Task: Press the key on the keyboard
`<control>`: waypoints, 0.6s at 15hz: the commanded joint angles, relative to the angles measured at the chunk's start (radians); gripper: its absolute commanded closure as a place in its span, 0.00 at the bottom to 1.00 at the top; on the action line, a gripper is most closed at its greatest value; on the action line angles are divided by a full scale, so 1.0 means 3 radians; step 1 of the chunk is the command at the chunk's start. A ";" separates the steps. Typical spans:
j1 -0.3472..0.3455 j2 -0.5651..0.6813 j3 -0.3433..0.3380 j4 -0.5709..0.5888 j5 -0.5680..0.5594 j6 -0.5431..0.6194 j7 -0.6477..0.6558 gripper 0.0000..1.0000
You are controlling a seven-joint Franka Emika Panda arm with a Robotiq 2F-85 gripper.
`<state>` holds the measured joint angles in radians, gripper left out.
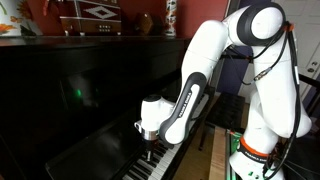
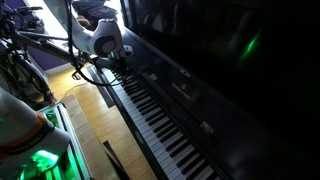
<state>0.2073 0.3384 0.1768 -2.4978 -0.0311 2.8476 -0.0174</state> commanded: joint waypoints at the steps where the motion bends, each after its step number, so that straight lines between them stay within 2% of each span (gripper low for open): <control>1: 0.0046 -0.0157 -0.0040 -0.0058 -0.0080 -0.0052 0.0068 1.00; 3: 0.0055 -0.0243 -0.0038 -0.0082 -0.0093 -0.0063 0.0068 0.98; 4: 0.0065 -0.0294 -0.0039 -0.0095 -0.0108 -0.0067 0.0077 0.87; 5: 0.0072 -0.0331 -0.0037 -0.0098 -0.0112 -0.0075 0.0096 0.73; 6: 0.0069 -0.0379 -0.0020 -0.0108 -0.0104 -0.0084 0.0101 0.72; 9: 0.0072 -0.0559 0.0015 -0.0155 -0.0079 -0.0197 0.0114 0.51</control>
<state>0.2201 0.2476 0.1774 -2.5042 -0.0444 2.8368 -0.0122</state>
